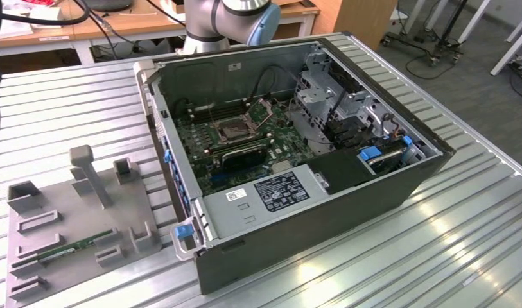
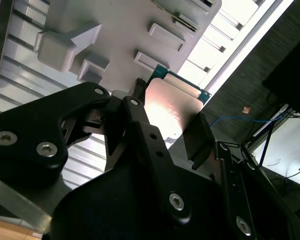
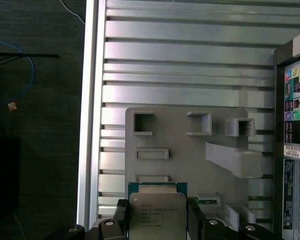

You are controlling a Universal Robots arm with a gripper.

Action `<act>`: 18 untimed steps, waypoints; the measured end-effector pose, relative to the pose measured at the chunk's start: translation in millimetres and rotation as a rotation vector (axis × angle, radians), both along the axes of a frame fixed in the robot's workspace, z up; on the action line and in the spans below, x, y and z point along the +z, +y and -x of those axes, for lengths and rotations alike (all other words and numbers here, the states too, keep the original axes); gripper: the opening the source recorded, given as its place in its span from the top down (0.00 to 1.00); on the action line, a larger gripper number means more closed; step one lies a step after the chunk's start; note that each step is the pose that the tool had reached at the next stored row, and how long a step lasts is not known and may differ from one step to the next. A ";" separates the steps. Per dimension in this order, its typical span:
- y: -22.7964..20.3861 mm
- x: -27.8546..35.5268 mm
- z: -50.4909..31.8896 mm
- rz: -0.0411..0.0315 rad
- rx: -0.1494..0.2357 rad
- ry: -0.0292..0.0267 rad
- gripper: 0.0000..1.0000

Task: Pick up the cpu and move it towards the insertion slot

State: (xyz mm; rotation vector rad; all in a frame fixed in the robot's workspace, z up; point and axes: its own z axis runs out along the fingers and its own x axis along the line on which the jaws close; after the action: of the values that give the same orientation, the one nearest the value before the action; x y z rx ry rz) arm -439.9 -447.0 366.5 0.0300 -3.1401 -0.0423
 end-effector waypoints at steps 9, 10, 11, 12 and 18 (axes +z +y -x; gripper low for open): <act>0.0 -0.1 -6.5 -0.0001 0.000 -0.0001 0.45; 0.0 -0.1 -7.5 -0.0001 0.000 -0.0001 0.45; 0.0 -0.1 -8.4 0.0000 0.000 -0.0001 0.45; 0.0 -0.1 -9.5 -0.0001 0.000 -0.0001 0.45; 0.0 -0.2 -13.6 -0.0002 0.000 -0.0002 0.45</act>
State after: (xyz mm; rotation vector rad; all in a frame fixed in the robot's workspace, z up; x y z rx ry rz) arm -426.3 -446.9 366.3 0.0297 -3.1404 -0.0425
